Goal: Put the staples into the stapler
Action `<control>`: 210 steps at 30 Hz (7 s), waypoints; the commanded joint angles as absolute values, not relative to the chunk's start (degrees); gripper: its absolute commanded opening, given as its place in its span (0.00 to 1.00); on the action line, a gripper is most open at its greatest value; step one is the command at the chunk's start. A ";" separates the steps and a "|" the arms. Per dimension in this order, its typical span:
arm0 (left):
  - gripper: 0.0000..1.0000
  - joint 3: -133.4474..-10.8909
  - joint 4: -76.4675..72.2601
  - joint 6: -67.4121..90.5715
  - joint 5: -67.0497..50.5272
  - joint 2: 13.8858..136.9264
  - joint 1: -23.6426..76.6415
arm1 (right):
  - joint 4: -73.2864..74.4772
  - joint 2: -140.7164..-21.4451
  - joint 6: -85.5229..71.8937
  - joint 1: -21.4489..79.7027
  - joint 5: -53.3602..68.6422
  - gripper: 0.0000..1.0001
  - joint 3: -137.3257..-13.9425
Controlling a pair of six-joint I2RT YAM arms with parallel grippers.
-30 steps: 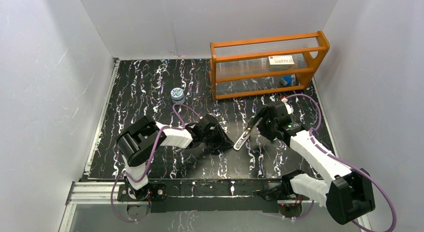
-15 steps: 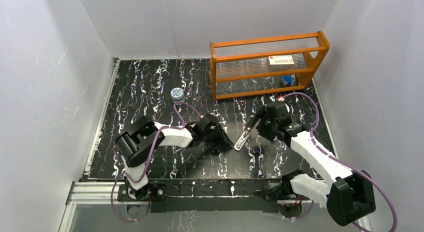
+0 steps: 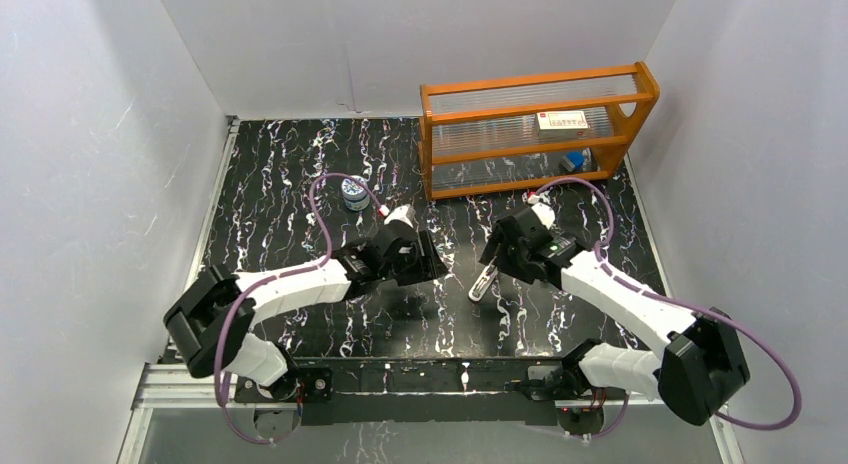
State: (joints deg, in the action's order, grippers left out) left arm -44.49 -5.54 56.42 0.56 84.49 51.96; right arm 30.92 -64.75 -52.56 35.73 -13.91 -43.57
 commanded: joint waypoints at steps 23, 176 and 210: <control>0.89 -44.30 4.89 36.49 13.12 74.62 48.26 | 33.00 -83.94 -62.98 42.81 -29.64 0.60 -52.35; 0.90 -46.02 -8.65 52.11 -17.35 83.13 46.36 | 6.09 -56.61 -55.49 13.63 25.50 0.23 -22.94; 0.30 -58.48 -16.19 52.80 -22.29 102.66 52.10 | 4.26 -56.46 -51.90 13.62 35.67 0.23 -24.45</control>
State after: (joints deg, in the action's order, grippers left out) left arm -56.10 -17.32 54.41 -21.58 102.67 51.62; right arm 8.36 -55.99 -52.25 13.72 32.75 -22.28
